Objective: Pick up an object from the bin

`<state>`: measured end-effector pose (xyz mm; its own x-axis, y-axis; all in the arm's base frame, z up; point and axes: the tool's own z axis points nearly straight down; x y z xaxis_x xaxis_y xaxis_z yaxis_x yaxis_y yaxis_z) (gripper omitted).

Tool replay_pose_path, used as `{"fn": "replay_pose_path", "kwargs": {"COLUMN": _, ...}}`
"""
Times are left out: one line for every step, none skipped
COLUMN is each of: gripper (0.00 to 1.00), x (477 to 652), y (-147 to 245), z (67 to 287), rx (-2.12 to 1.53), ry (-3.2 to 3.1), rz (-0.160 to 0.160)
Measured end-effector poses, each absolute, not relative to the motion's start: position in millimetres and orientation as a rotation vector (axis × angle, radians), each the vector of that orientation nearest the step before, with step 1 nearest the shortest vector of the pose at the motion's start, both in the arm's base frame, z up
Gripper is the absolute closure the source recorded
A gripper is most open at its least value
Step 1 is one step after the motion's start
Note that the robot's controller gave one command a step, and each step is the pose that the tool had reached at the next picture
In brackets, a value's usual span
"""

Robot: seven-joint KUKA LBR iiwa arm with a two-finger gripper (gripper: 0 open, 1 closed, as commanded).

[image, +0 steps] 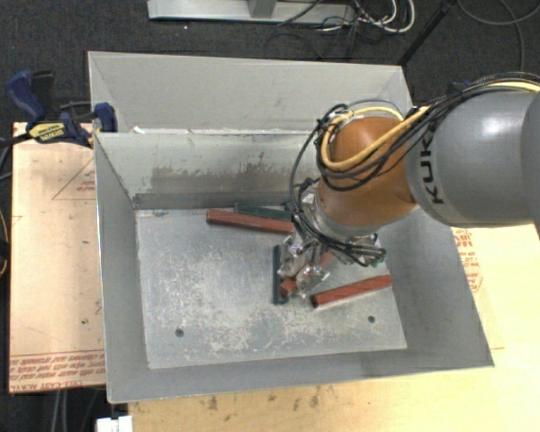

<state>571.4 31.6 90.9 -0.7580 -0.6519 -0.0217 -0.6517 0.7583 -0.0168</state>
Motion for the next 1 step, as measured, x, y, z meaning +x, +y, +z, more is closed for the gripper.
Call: {"fn": "replay_pose_path", "kwargs": {"gripper": 1.00, "x": 571.3, "y": 31.5, "z": 90.8, "rx": -1.083, "ry": 2.921, "rz": -0.012}}
